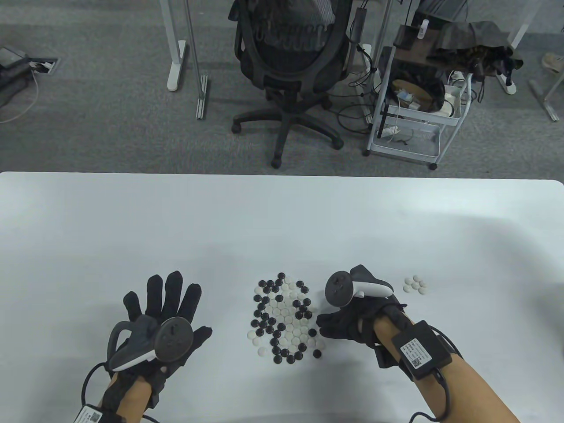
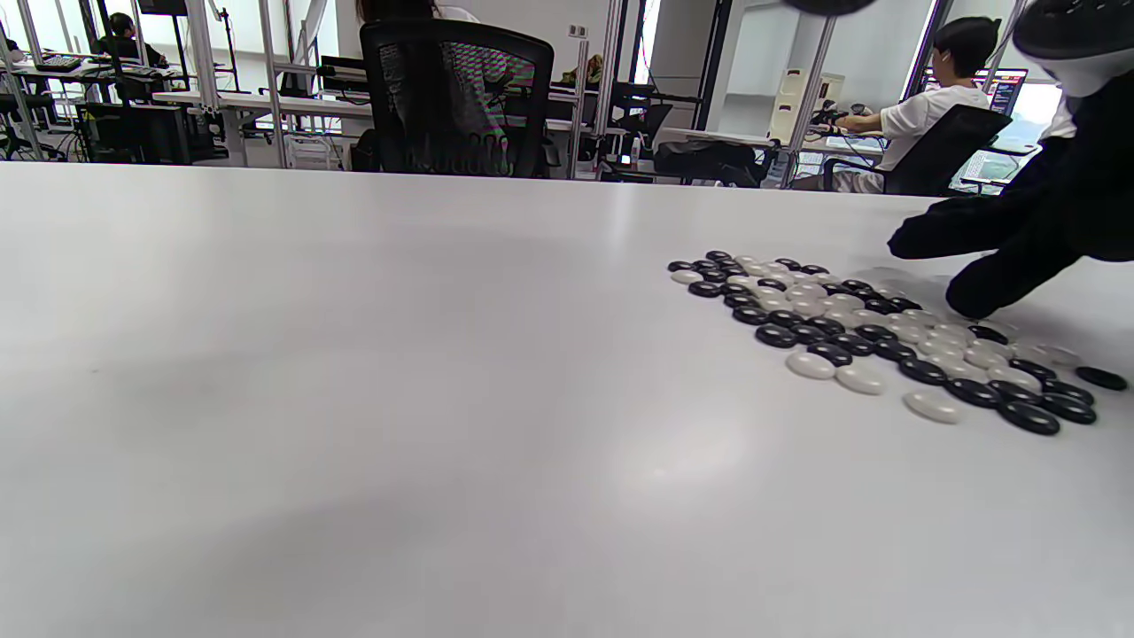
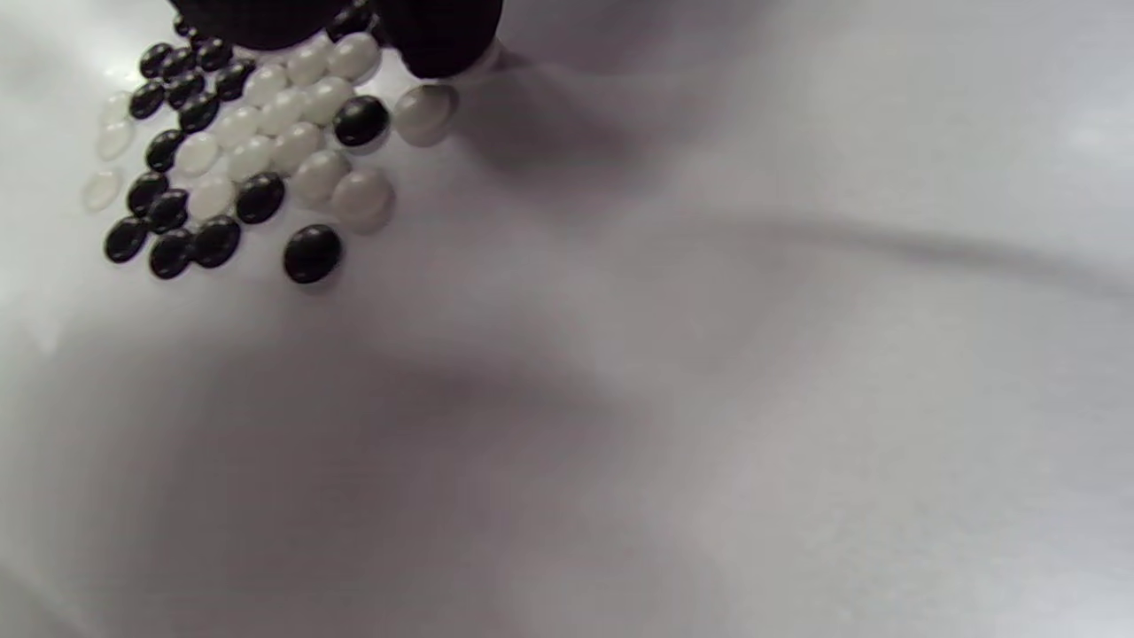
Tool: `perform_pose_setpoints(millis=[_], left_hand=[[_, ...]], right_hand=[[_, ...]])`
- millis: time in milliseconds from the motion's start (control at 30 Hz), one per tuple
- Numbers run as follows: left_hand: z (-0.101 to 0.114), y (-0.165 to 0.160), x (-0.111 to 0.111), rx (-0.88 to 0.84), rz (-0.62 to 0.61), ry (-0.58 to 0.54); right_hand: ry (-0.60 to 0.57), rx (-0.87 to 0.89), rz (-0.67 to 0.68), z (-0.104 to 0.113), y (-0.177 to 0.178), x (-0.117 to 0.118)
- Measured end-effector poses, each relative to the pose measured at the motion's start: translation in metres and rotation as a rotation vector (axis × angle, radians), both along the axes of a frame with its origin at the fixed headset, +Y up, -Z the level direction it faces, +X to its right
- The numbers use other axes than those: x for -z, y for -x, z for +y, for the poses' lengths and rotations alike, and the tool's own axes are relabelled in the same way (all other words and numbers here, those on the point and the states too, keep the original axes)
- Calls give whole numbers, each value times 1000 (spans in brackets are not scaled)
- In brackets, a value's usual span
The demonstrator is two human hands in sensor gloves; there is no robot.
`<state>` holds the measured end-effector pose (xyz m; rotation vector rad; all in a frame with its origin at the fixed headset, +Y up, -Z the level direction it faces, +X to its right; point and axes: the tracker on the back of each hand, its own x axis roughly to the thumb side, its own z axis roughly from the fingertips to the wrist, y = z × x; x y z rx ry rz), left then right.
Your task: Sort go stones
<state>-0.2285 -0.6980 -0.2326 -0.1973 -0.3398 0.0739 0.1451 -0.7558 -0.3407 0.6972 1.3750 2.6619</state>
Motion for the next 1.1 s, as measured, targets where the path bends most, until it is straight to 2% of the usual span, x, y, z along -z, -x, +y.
perform_pose_setpoints(millis=[233, 400, 500, 633, 900, 1100], left_hand=[[-2, -1, 0, 9, 0, 7], [-1, -2, 0, 20, -4, 6], [-1, -2, 0, 19, -3, 4], [-2, -1, 0, 15, -1, 3], [-1, -1, 0, 11, -1, 0], [-1, 0, 0, 2, -2, -5]], right_hand=[[-47, -77, -133, 3, -70, 2], [-36, -102, -333, 4, -138, 8], [-43, -122, -410, 4, -162, 13], [-61, -108, -480, 0, -178, 21], [-88, -84, -565, -1, -188, 34], [-111, 121, -591, 28, -171, 42]])
